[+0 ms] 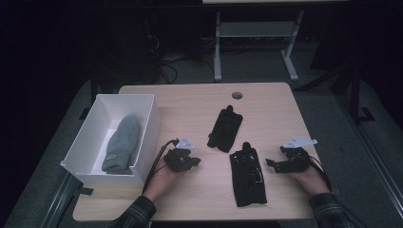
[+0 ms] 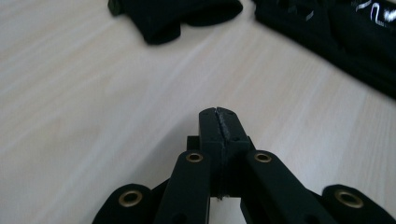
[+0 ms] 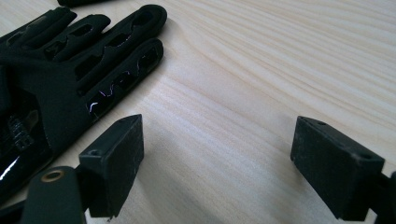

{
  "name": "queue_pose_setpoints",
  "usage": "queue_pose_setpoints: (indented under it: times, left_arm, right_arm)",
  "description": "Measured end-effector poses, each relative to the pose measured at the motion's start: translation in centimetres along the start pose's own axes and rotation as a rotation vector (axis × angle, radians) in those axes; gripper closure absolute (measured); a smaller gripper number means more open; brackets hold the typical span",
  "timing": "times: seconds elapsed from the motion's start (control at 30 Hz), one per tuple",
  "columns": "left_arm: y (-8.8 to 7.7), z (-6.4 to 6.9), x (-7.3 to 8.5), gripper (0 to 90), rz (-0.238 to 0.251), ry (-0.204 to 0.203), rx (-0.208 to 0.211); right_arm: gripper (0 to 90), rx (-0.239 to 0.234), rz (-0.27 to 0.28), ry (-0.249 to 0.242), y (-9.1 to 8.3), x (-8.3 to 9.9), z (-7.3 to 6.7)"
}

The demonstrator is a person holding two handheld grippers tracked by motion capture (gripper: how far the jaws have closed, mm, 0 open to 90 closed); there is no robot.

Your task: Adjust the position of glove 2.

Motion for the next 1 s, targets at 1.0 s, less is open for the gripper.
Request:
queue_pose_setpoints:
  times: [1.0]
  left_arm:
    - [9.6,-4.0,-9.7,89.8,0.009,0.039,-0.025]
  right_arm:
    - [16.3,-0.003,-0.002,-0.002,0.0,0.0,0.0]
Point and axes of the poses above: each handheld gripper's, and its own axes: y roughly forward along the jaws, x roughly out of its underside, z roughly to its right, the point moved 6 cm from there along y, roughly forward along the jaws, and after that the axes turned 5 degrees about -x, right-handed, at the moved point
